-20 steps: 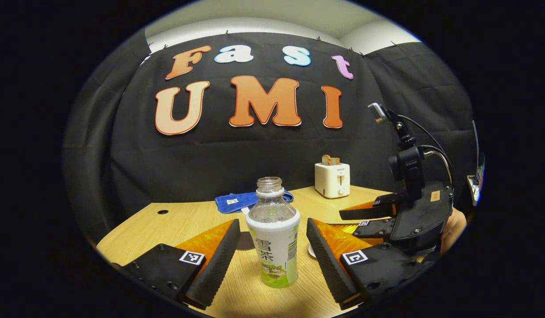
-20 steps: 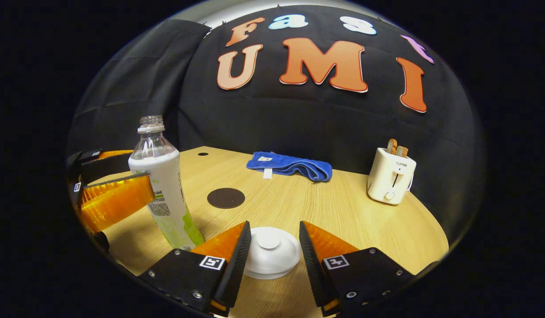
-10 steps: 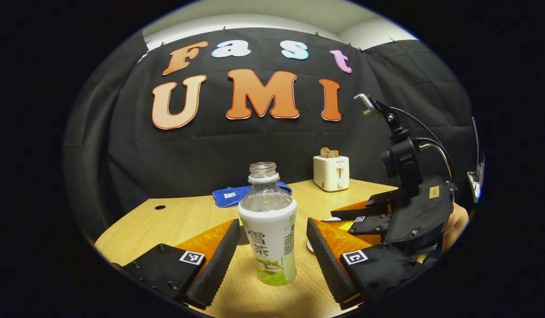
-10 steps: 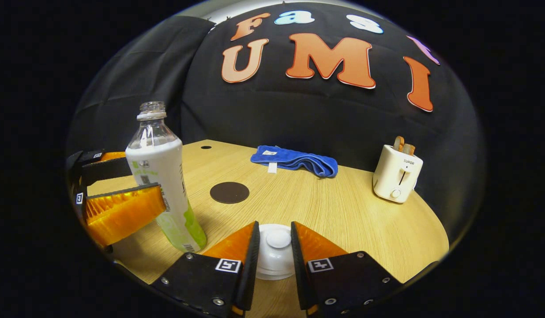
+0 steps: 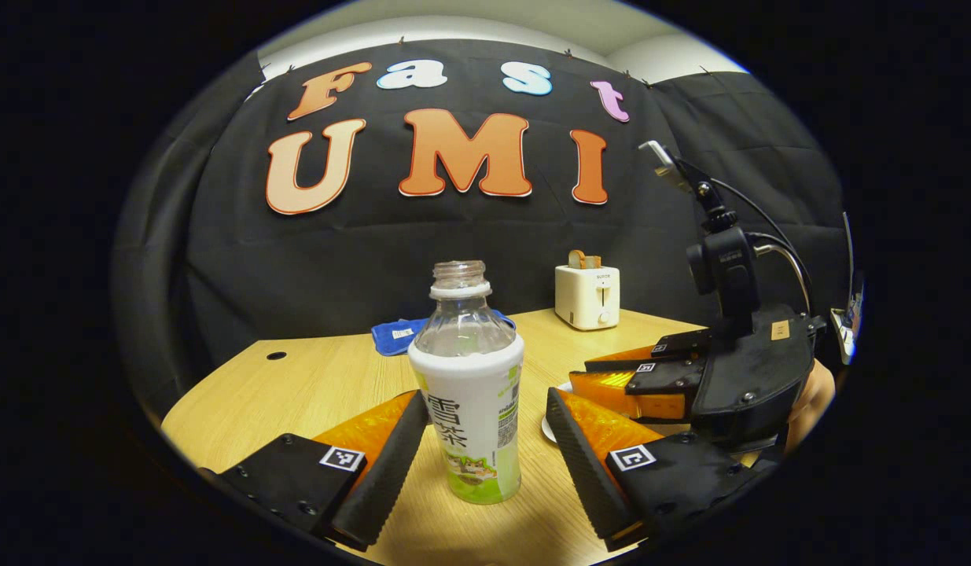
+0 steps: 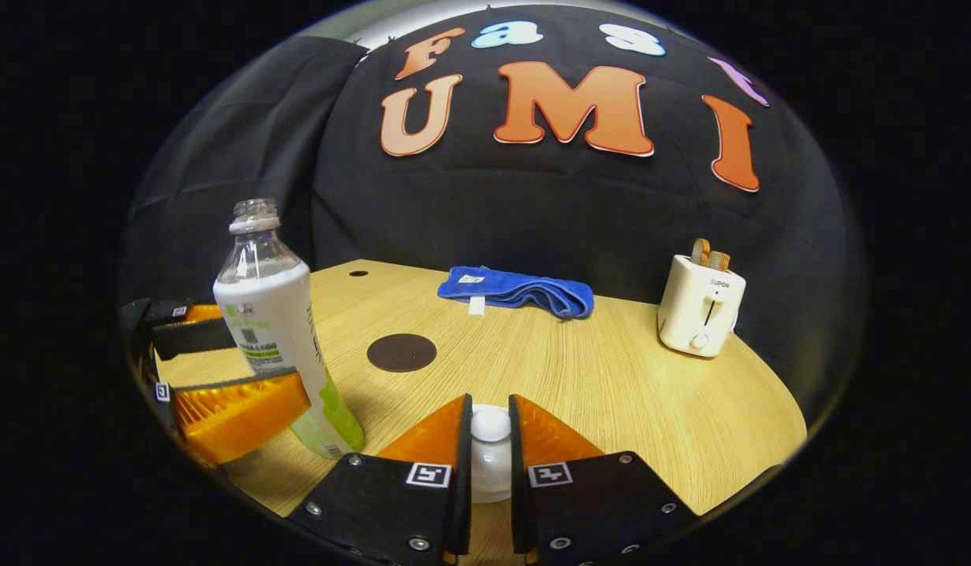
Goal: Open the teacup lid with one hand, grasp the water bottle and pour water into the teacup with the other hand; after pouring, place the water bottle on the coaster and then close the teacup lid.
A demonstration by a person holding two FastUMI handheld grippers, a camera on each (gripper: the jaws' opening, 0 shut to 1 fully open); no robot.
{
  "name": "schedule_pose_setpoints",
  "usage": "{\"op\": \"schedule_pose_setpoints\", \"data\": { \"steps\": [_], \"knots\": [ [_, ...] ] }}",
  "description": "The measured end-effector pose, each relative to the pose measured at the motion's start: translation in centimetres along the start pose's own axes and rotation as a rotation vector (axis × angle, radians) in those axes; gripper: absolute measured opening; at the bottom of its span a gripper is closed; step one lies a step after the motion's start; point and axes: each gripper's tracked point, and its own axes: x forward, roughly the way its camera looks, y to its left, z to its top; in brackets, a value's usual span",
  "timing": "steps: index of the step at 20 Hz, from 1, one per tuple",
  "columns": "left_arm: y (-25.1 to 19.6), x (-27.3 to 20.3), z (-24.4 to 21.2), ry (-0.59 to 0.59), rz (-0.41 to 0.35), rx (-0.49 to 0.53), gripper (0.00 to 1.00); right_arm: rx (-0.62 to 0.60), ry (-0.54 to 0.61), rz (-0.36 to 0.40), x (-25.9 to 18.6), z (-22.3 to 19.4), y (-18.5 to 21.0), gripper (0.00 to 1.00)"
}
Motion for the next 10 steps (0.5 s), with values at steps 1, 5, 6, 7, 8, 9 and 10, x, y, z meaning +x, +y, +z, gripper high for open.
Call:
{"op": "schedule_pose_setpoints", "data": {
  "steps": [1,5,6,7,8,9,10],
  "knots": [
    [-0.1,0.2,-0.4,0.009,-0.001,-0.004,0.97,0.018,-0.012,0.003,-0.2,0.4,0.0,0.21],
    [0.1,0.6,-1.5,0.042,0.004,-0.029,0.97,0.042,-0.053,0.002,-1.5,1.9,-0.6,0.21],
    [0.4,0.6,-1.8,0.051,0.008,-0.036,0.96,0.038,-0.059,-0.009,-1.7,2.1,-0.9,0.21],
    [0.5,0.7,-2.0,0.057,0.015,-0.039,0.96,0.037,-0.064,-0.025,-1.9,2.2,-1.5,0.21],
    [0.5,0.6,-2.1,0.064,0.023,-0.036,0.98,0.04,-0.068,-0.037,-2.2,2.5,-2.0,0.21],
    [0.7,0.4,-2.1,0.063,0.028,-0.029,0.98,0.045,-0.071,-0.048,-2.4,2.6,-2.4,0.21],
    [0.9,0.1,-2.1,0.054,0.032,-0.02,0.98,0.052,-0.079,-0.054,-2.6,2.9,-2.7,0.21]
  ]
}}
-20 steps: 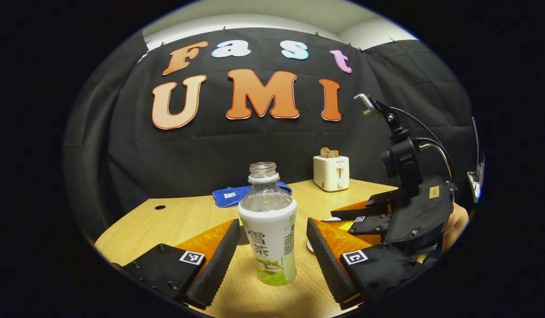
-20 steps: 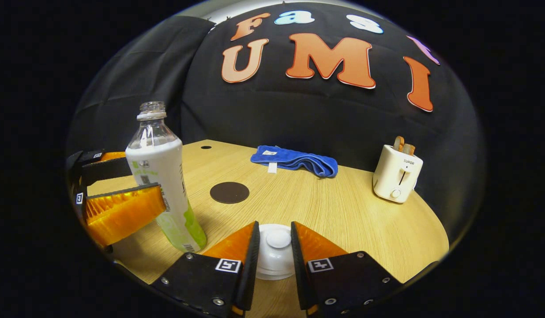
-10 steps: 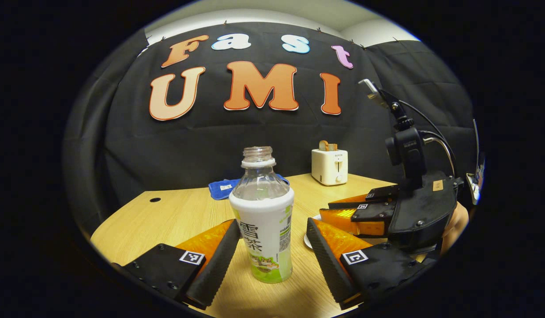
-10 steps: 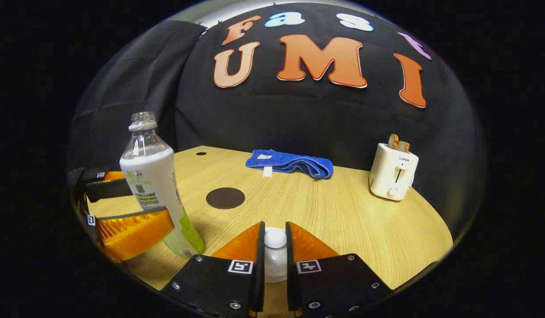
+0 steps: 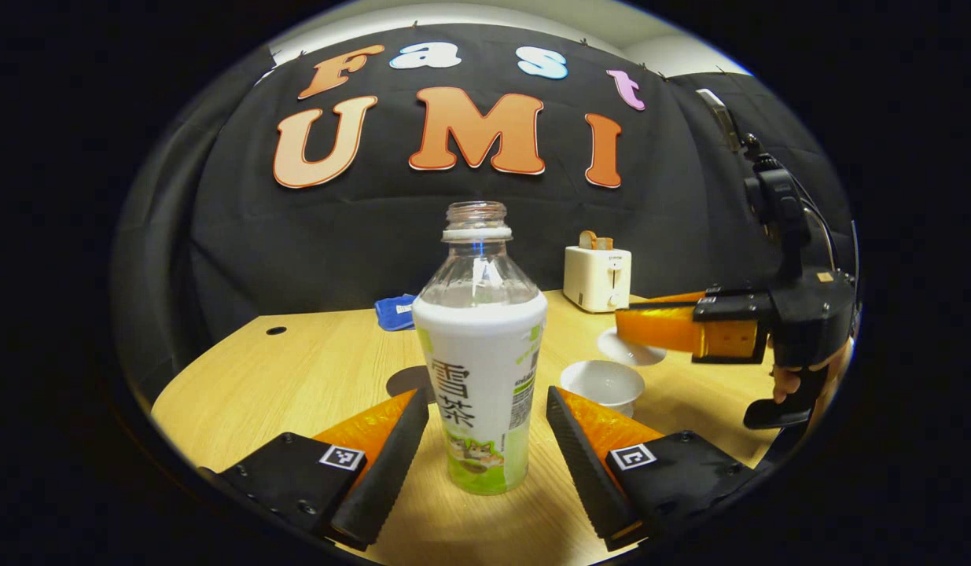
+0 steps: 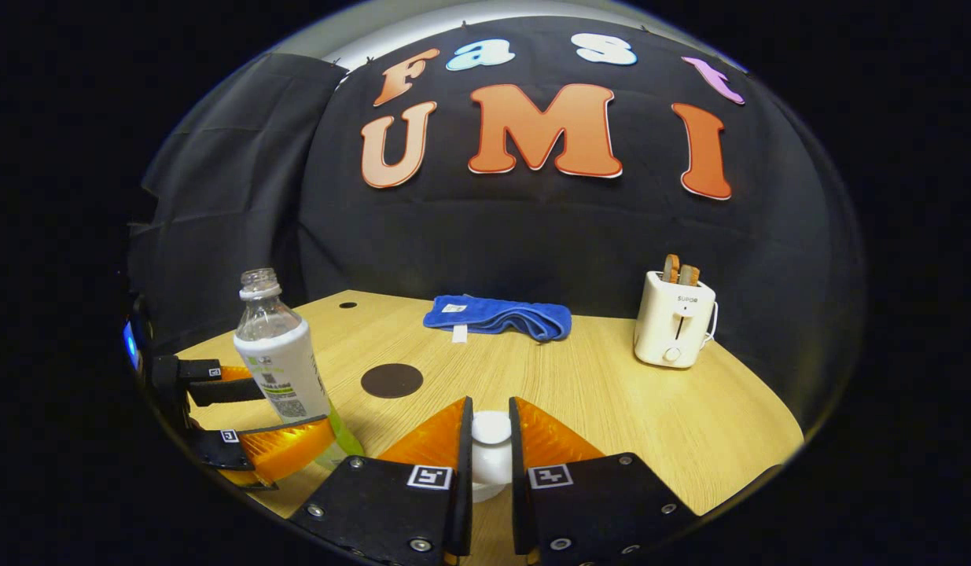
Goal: Open the teacup lid with one hand, grasp the water bottle and pour water into the teacup with the other hand; after pouring, place the water bottle on the coaster and then close the teacup lid.
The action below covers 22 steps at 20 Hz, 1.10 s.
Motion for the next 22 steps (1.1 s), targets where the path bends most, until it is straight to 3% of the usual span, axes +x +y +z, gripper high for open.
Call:
{"op": "schedule_pose_setpoints", "data": {
  "steps": [3,6,9,11,16,22],
  "knots": [
    [0.4,-0.5,0.5,-0.028,0.021,0.047,0.97,0.004,-0.002,-0.024,-0.4,0.3,-1.0,0.21],
    [0.1,-0.4,0.6,-0.049,-0.003,0.045,0.97,0.014,-0.011,-0.036,-0.6,0.5,-1.8,0.21],
    [-0.1,-0.1,-0.1,-0.044,-0.016,0.025,0.76,0.021,-0.013,-0.046,-0.8,0.5,-2.3,0.21],
    [-0.1,-0.1,0.1,-0.057,-0.014,0.011,0.71,0.026,-0.014,-0.048,-1.0,0.6,-2.5,0.21],
    [-0.1,0.1,0.3,-0.053,-0.011,0.04,0.68,0.036,-0.029,-0.072,-1.5,0.9,-3.8,0.21],
    [1.2,1.3,1.6,-0.038,0.036,0.172,0.65,0.052,-0.04,-0.1,-2.4,1.3,-5.5,0.21]
  ]
}}
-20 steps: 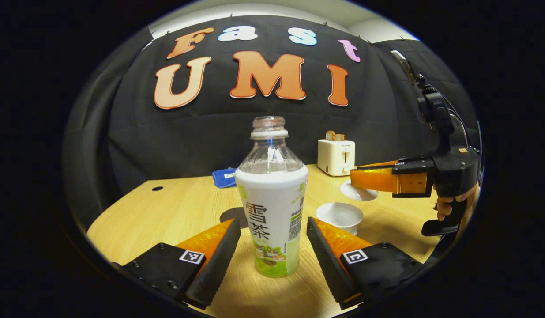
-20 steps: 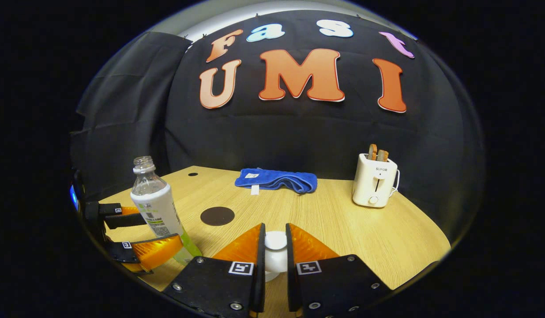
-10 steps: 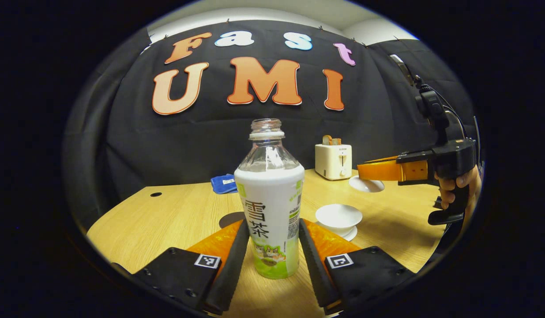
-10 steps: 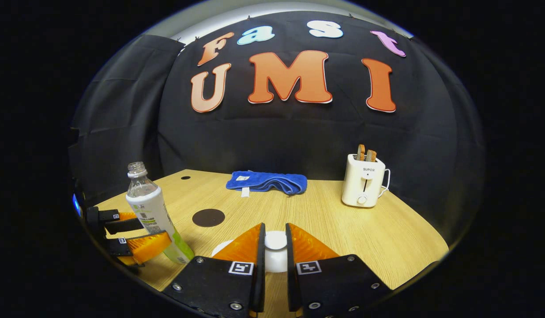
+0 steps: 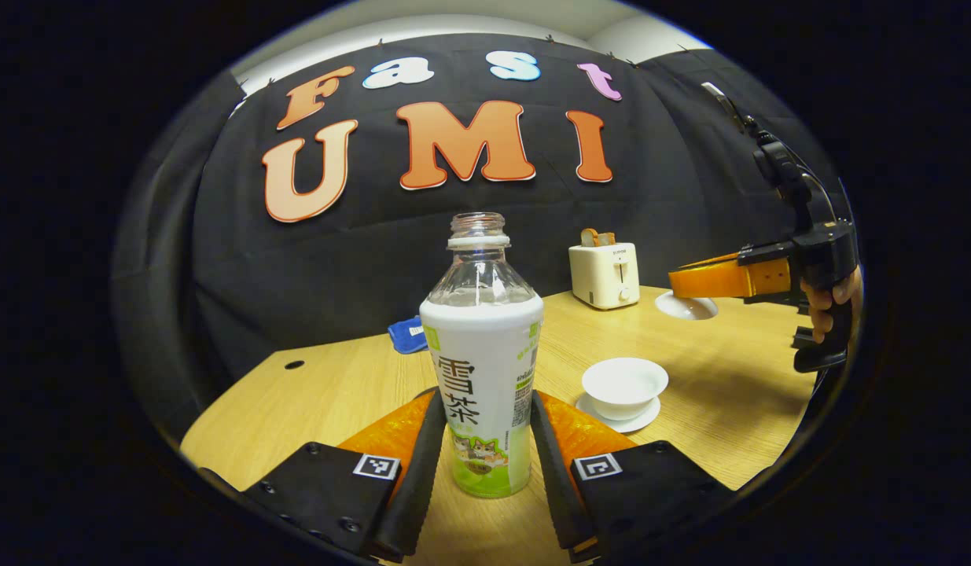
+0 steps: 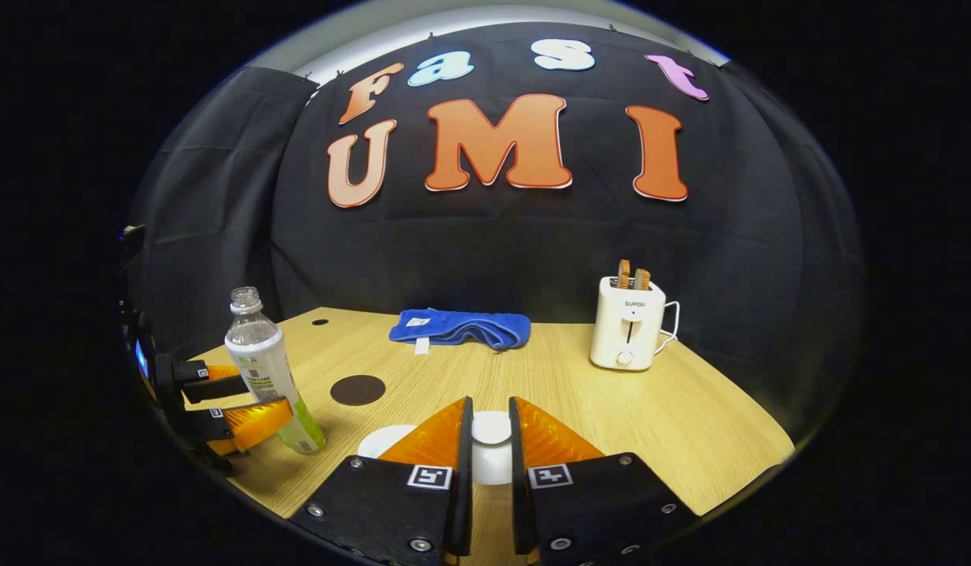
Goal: Open the teacup lid with one hand, grasp the water bottle and pour water into the teacup with the other hand; after pouring, place the water bottle on the coaster and then close the teacup lid.
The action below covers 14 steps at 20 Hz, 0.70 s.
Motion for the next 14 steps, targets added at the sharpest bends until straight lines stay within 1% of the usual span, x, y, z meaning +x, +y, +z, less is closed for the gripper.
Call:
{"op": "schedule_pose_setpoints", "data": {
  "steps": [2,5,6,7,10,11,14],
  "knots": [
    [0.2,1.0,0.5,-0.001,0.015,0.068,0.66,0.01,-0.004,-0.002,-0.3,0.3,-0.4,0.21],
    [0.3,1.9,0.8,0.011,0.035,0.187,0.65,0.001,-0.016,-0.028,-0.8,0.5,-1.6,0.21],
    [0.1,1.9,1.1,0.011,0.043,0.227,0.66,0.002,-0.022,-0.039,-1.0,0.6,-2.1,0.2],
    [0.1,2.3,1.2,0.015,0.051,0.263,0.65,0.012,-0.028,-0.046,-1.1,0.8,-2.6,0.2],
    [-0.7,2.6,1.3,0.015,0.046,0.347,0.66,0.039,-0.038,-0.063,-1.6,0.9,-4.0,0.21],
    [-0.8,2.8,1.4,0.018,0.051,0.38,0.65,0.04,-0.041,-0.074,-1.8,0.9,-4.6,0.21],
    [-0.7,2.9,1.3,0.035,0.061,0.466,0.66,0.044,-0.048,-0.09,-2.2,0.9,-5.8,0.21]
  ]
}}
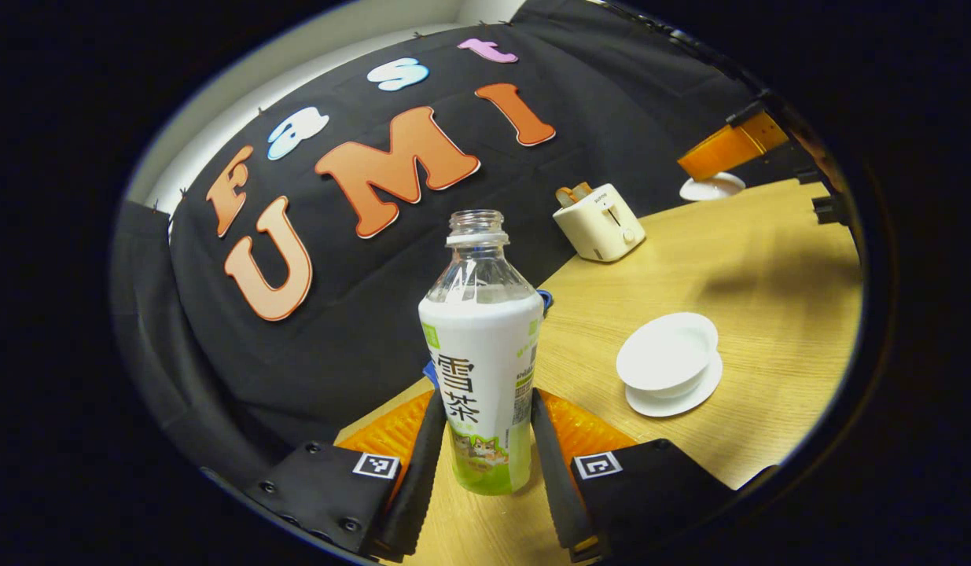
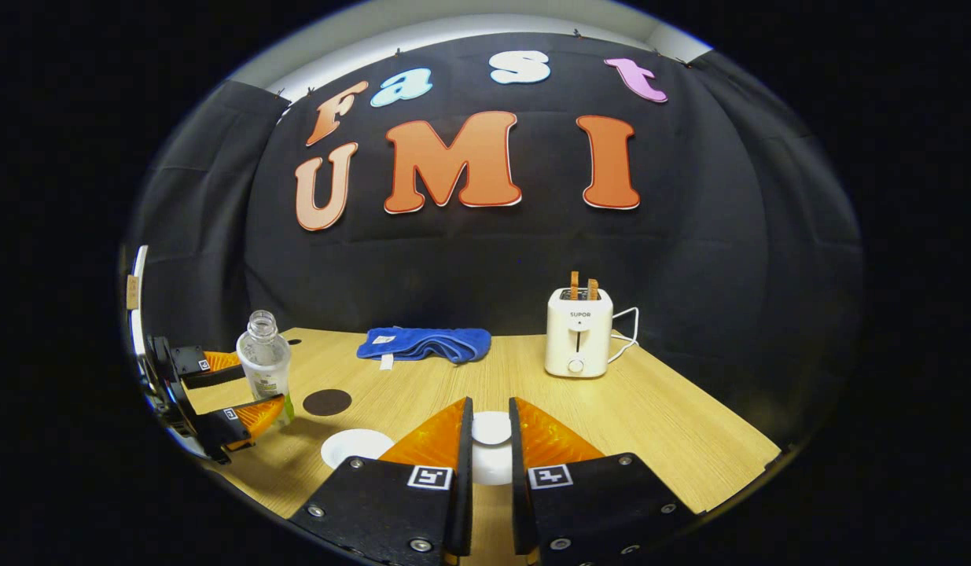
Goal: Open the teacup lid with one hand, grasp the water bottle and pour water into the teacup with the other hand; after pouring, place the water bottle on the coaster and then close the teacup lid.
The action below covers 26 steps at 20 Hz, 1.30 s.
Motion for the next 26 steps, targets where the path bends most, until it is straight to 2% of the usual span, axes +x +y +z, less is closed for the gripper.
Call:
{"op": "schedule_pose_setpoints", "data": {
  "steps": [4,9,18,26],
  "knots": [
    [0.2,0.4,0.0,0.01,-0.009,0.096,0.66,0.006,0.008,-0.02,-0.2,-0.5,-1.2,0.21],
    [1.1,0.9,-0.6,0.036,0.025,0.267,0.66,-0.002,-0.001,-0.025,-0.4,-0.3,-1.6,0.21],
    [1.8,2.3,-1.3,0.086,0.035,0.473,0.66,0.003,0.004,-0.033,-0.7,-0.4,-2.2,0.21],
    [2.5,2.4,-1.3,0.083,0.061,0.666,0.66,0.0,0.017,-0.028,-0.4,-0.9,-1.8,0.21]
  ]
}}
